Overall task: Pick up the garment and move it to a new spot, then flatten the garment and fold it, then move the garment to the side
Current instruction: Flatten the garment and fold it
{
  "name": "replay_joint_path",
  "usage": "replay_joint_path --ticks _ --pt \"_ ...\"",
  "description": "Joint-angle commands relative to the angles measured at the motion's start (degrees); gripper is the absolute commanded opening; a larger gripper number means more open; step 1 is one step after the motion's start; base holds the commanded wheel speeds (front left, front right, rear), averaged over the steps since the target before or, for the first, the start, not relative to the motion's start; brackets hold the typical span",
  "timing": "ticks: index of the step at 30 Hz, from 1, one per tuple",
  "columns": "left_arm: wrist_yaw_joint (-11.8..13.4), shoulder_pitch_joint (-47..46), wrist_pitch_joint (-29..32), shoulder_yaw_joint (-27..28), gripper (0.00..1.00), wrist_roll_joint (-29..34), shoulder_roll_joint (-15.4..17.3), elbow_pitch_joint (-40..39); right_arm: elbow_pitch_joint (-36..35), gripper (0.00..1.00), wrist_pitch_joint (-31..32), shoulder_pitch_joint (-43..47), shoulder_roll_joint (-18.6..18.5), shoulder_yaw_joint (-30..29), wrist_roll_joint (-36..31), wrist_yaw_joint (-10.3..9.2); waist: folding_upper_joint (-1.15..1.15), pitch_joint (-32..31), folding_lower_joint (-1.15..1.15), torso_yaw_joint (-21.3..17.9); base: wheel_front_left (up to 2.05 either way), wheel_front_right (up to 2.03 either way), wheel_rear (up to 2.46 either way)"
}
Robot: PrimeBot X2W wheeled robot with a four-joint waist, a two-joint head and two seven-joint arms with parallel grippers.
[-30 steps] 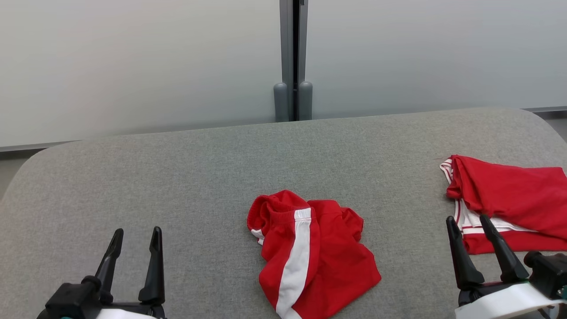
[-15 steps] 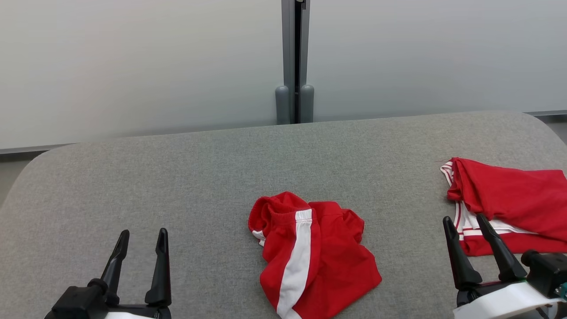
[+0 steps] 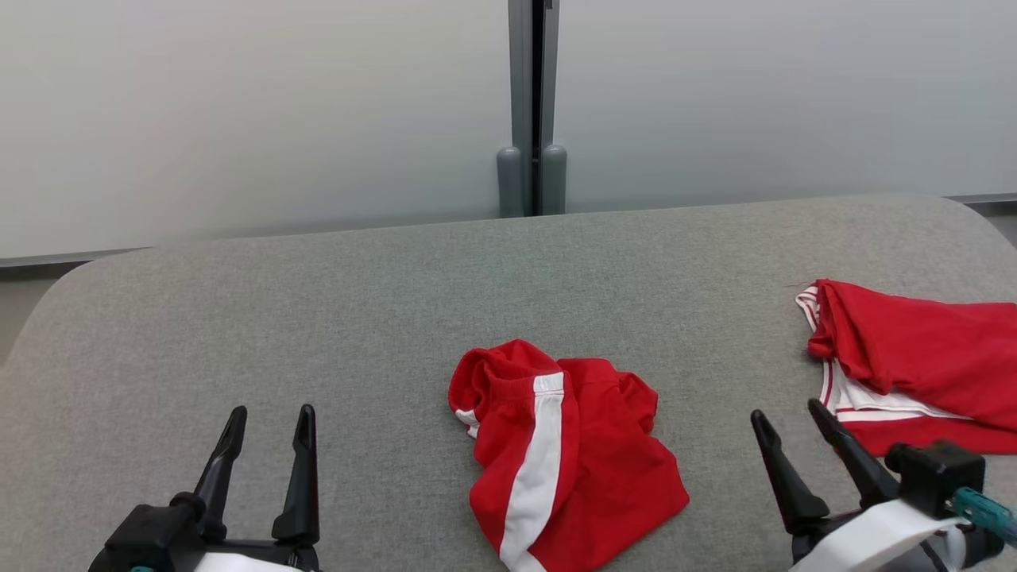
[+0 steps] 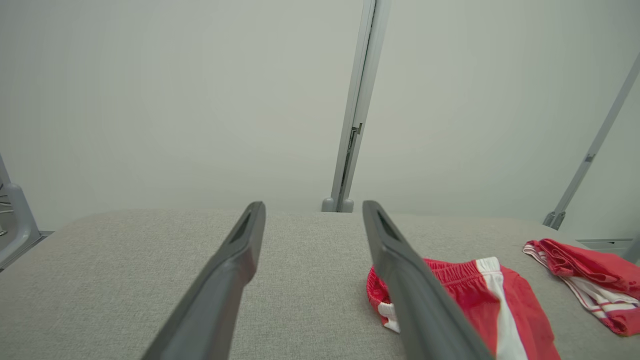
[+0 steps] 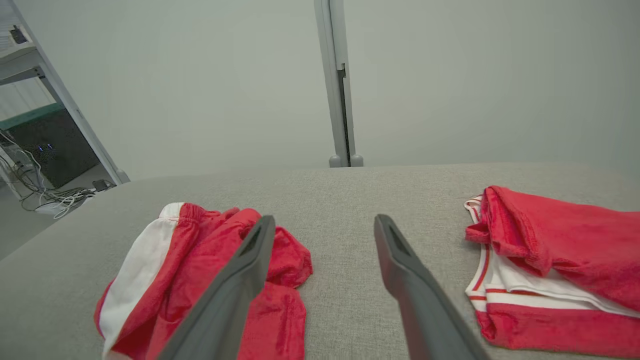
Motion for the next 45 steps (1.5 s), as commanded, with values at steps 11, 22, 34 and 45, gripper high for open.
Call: replay_joint_path --ticks 11,22,34,45 --pt "-0.75 -3.03 1.1 -1.1 1.0 0.02 0.03 0.78 7.16 1.0 12.24 -9.49 -5.52 11.29 8.27 0.02 0.0 2.4 0.0 6.92 0.0 0.0 0.0" --pt "-1.34 -4.93 0.78 -1.77 1.0 -0.41 -0.75 1.84 16.41 1.0 19.97 -16.22 -6.25 14.15 13.15 0.02 0.0 4.54 0.0 11.87 0.0 0.0 0.0" --pt "-1.13 -5.46 0.73 -2.0 1.0 -1.12 -1.17 2.39 18.06 0.0 19.01 -20.01 -9.14 13.19 16.44 0.02 0.0 4.79 0.0 12.2 0.0 0.0 0.0" --pt "-1.85 -8.07 0.94 -3.36 1.0 -0.53 -1.83 2.69 25.41 0.0 18.09 -26.1 -12.17 5.32 15.76 0.02 0.0 8.66 0.0 13.06 0.0 0.0 0.0"
